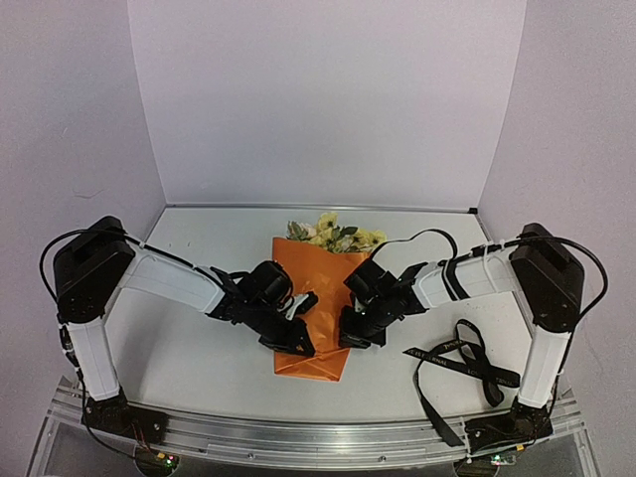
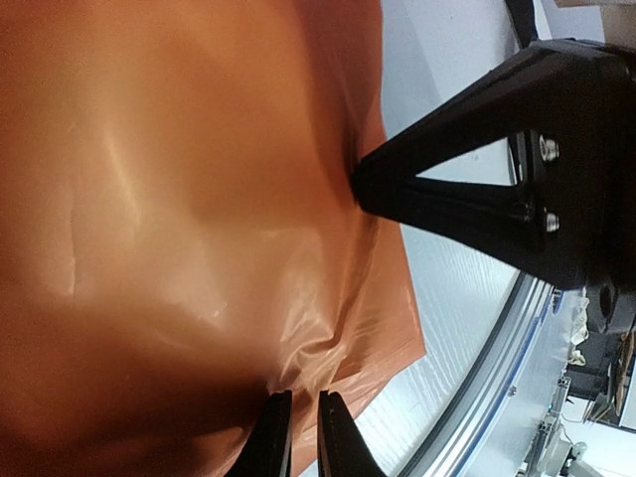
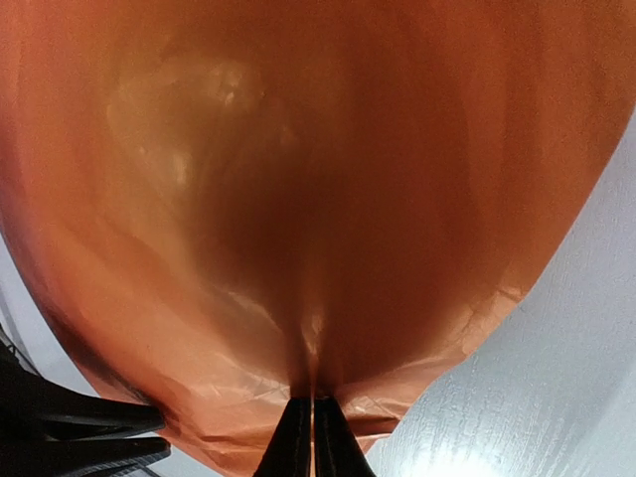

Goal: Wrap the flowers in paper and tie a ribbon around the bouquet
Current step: Press the fold line on the folded wrapping paper.

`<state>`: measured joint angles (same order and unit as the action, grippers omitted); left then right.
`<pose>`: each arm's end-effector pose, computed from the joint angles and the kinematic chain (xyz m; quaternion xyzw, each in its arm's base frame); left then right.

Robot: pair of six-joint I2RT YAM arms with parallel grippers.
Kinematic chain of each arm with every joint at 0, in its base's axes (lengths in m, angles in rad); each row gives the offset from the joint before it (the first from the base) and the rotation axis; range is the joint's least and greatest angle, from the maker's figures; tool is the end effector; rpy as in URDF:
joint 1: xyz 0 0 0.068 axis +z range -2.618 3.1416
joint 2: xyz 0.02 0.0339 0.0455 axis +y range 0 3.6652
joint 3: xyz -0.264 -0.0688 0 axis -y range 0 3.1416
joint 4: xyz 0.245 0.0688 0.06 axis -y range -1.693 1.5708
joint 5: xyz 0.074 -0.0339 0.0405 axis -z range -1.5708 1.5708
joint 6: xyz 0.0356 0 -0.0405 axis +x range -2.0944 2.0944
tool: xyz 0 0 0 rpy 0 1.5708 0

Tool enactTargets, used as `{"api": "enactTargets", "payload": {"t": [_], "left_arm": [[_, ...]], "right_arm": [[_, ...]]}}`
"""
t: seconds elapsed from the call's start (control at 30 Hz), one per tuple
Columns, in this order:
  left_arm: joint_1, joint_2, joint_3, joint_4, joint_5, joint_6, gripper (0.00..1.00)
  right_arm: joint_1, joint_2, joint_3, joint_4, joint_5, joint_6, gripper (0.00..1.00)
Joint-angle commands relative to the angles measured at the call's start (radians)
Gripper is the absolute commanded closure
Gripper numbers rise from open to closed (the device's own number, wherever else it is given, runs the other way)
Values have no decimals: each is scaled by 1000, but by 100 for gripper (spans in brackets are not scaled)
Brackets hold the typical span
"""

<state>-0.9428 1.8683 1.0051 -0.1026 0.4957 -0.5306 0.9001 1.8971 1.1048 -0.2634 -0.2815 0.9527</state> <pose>0.1991 -0.3030 0.1321 0.2609 0.8909 -0.3675 0.0566 0.2239 0.2981 0.1371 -0.0105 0.9581 0.2831 0.0430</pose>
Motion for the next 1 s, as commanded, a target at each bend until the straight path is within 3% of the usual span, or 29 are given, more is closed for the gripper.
{"api": "enactTargets", "payload": {"t": [0.0,0.3,0.57,0.97], "left_arm": [[21,-88,-76,52,5,-33,88],[104,-137,-232,175,68,-112,88],[113,-142,-296,190,78,-142,88],[183,-161,-226,167,104,-135,83]], "right_arm": [[2,24,-15,14,37,6,95],[2,39,-10,13,37,5,95],[2,45,-8,12,37,2,95],[1,47,8,-8,35,-11,95]]}}
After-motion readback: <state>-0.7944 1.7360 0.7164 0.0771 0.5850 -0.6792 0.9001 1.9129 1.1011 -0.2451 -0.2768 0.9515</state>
